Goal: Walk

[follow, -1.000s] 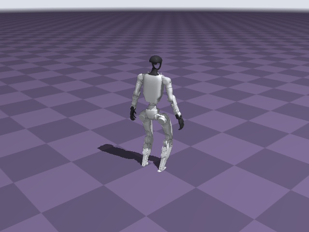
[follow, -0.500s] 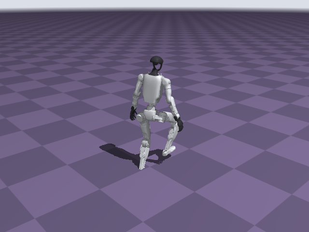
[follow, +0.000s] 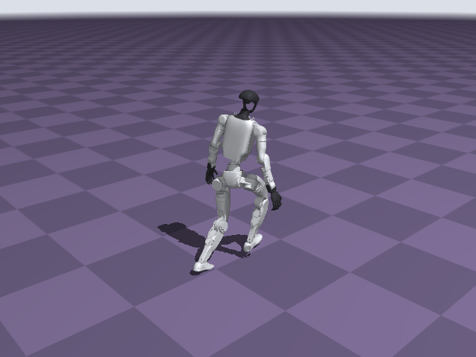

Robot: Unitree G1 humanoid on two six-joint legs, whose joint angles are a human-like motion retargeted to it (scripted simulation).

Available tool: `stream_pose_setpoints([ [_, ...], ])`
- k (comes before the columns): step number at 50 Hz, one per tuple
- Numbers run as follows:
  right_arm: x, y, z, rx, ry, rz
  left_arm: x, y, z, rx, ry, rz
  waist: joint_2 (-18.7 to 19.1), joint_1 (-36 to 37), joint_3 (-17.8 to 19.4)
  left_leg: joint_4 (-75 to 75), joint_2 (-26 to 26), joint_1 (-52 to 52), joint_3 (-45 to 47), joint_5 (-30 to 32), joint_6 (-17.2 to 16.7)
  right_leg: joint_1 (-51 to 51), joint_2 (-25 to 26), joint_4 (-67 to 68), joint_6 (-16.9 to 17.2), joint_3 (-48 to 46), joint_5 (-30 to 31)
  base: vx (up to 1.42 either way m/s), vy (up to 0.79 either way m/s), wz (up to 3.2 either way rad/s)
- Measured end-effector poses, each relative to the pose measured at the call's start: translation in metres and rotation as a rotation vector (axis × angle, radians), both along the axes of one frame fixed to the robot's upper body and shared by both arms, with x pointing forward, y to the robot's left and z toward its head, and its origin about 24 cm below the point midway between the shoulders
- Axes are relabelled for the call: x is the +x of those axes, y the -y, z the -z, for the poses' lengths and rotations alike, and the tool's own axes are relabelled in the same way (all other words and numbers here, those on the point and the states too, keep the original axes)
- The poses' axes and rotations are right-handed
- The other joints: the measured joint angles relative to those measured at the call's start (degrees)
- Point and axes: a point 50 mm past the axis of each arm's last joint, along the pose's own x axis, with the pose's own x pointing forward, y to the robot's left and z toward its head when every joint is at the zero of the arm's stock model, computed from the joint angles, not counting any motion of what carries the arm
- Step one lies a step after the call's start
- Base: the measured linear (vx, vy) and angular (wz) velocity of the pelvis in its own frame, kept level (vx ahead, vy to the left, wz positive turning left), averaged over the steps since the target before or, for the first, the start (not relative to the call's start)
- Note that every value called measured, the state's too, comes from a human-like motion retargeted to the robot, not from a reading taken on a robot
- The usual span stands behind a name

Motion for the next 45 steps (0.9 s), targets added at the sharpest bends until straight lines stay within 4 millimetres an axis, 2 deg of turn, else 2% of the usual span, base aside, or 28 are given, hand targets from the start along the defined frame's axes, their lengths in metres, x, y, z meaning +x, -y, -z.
stream_pose_setpoints([
  [5,0.002,0.001,-0.001,-0.004,-0.008,-0.030,-0.003,0.005,0.002,-0.026,-0.009,0.020,2.7,0.8,-1.5,12.1,4.7,-6.0,1.5,11.1,-4.2,5.1,3.8,-6.1,-0.9,-0.8,-0.5,0.31,-0.07,-0.21],
  [7,0.003,0.000,-0.001,0.001,-0.009,-0.040,-0.005,0.006,0.003,-0.033,-0.015,0.021,3.4,1.5,-2.1,18.1,7.0,-9.1,2.3,14.2,-4.9,7.4,5.0,-8.5,-0.9,-1.0,-0.7,0.29,-0.05,-0.17],
  [10,0.006,0.001,-0.001,0.008,-0.005,-0.047,-0.005,0.006,0.003,-0.044,-0.022,0.022,4.3,2.9,-3.0,27.5,11.1,-14.3,3.7,15.2,-4.0,11.3,6.8,-12.5,-0.7,-1.3,-0.8,0.29,-0.04,-0.14],
  [16,0.019,0.005,-0.005,0.015,0.012,-0.071,-0.004,-0.001,0.002,-0.050,-0.031,0.001,4.5,7.0,-3.9,42.2,17.9,-25.2,4.0,6.7,1.3,20.8,10.1,-22.0,0.5,-0.1,-0.1,0.31,-0.04,-0.15],
  [22,0.033,0.008,-0.010,0.006,0.033,-0.119,-0.007,-0.012,0.000,-0.032,-0.028,-0.037,3.1,11.5,-3.3,47.7,17.6,-35.0,1.8,-1.5,4.0,30.3,11.5,-29.2,2.1,3.3,0.0,0.33,-0.03,-0.22],
  [28,0.049,0.009,-0.015,-0.010,0.068,-0.172,-0.018,-0.023,-0.001,-0.008,-0.030,-0.095,1.8,14.5,-1.0,40.3,15.0,-41.1,2.3,-5.3,3.6,40.3,11.4,-34.2,4.0,6.7,-1.0,0.34,0.01,-0.17],
  [35,0.060,0.003,-0.016,-0.009,0.109,-0.214,-0.037,-0.027,0.001,0.004,-0.069,-0.166,0.9,15.5,1.0,17.2,11.6,-42.2,5.0,-5.0,1.0,51.6,9.4,-40.4,5.7,8.8,-1.7,0.33,0.08,0.03],
  [40,0.061,-0.004,-0.014,0.006,0.111,-0.245,-0.054,-0.024,0.005,-0.008,-0.118,-0.208,1.0,14.6,0.4,2.5,9.2,-42.8,5.8,-3.6,-0.9,55.9,8.6,-41.0,6.3,7.7,-3.0,0.33,0.15,0.34],
  [42,0.061,-0.005,-0.013,0.014,0.107,-0.252,-0.058,-0.023,0.007,-0.016,-0.134,-0.225,-0.3,14.0,-0.4,-4.5,7.4,-40.9,7.3,-1.6,-0.6,57.3,6.9,-41.9,6.6,7.4,-3.4,0.39,0.17,0.44],
  [45,0.053,-0.011,-0.008,0.032,0.087,-0.243,-0.069,-0.018,0.009,-0.029,-0.165,-0.255,-0.4,13.9,-1.1,-2.3,7.1,-41.5,7.4,-1.7,-0.1,58.2,6.4,-37.9,6.7,7.0,-5.3,0.42,0.16,0.29],
])
